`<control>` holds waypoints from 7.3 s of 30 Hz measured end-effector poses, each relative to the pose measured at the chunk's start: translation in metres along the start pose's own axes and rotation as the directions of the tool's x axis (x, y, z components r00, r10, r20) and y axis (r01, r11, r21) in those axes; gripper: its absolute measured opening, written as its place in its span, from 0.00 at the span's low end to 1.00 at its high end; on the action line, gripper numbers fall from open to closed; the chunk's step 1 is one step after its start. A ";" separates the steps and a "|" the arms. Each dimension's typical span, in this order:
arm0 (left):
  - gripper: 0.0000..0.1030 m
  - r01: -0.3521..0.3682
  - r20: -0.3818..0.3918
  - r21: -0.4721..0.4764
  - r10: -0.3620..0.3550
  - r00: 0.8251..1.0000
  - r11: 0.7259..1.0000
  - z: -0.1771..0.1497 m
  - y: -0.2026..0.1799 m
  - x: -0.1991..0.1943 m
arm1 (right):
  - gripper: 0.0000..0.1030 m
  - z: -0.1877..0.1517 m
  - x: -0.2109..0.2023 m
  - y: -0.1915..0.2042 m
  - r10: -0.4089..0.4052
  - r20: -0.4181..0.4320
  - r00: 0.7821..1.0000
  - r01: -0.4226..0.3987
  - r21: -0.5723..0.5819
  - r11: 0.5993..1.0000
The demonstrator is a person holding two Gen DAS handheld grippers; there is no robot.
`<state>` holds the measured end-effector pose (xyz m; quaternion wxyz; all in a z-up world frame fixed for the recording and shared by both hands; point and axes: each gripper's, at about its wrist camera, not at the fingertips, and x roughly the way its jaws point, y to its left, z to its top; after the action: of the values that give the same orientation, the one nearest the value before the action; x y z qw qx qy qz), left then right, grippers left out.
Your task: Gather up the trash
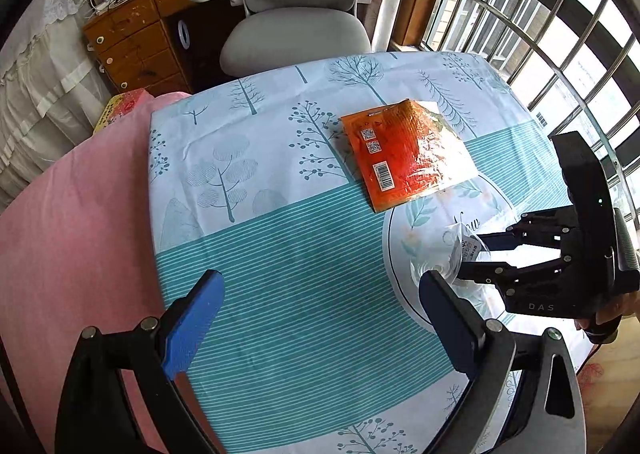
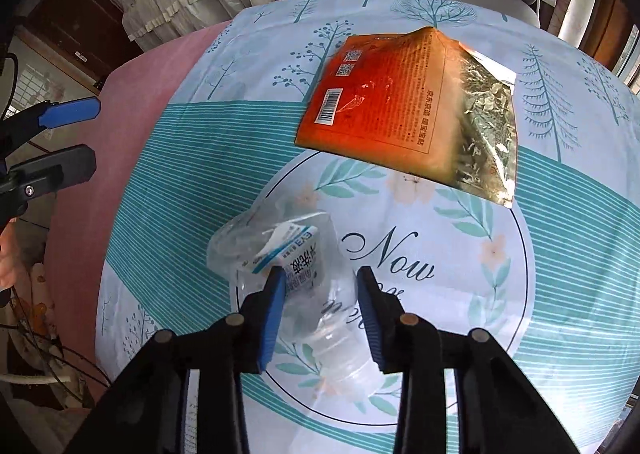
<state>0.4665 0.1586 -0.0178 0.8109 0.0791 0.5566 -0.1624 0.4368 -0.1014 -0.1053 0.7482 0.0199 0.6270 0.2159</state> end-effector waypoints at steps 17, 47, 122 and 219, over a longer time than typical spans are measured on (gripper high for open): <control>0.94 0.109 -0.089 0.318 -0.084 0.992 0.942 0.090 -0.051 0.068 | 0.25 -0.043 -0.048 -0.065 -0.092 0.227 0.970 -0.044 0.533 0.845; 0.92 0.237 -0.298 0.626 -0.053 0.953 0.743 0.126 -0.125 0.179 | 0.25 -0.079 -0.049 -0.118 -0.206 0.355 0.912 -0.158 0.766 0.623; 0.11 -0.047 -0.274 -0.096 0.019 0.962 0.994 -0.417 -0.330 0.033 | 0.25 -0.486 -0.018 -0.018 0.048 0.054 0.997 -0.071 0.599 0.798; 0.75 -0.141 0.153 -0.333 0.201 0.968 0.932 -0.336 -0.268 -0.174 | 0.66 -0.374 -0.211 0.110 -0.260 0.323 0.910 0.174 0.271 0.947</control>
<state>0.0204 0.0425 0.0344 0.8720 -0.0202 0.4891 -0.0053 0.0247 -0.1650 0.0444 0.8607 0.0769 0.5010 0.0475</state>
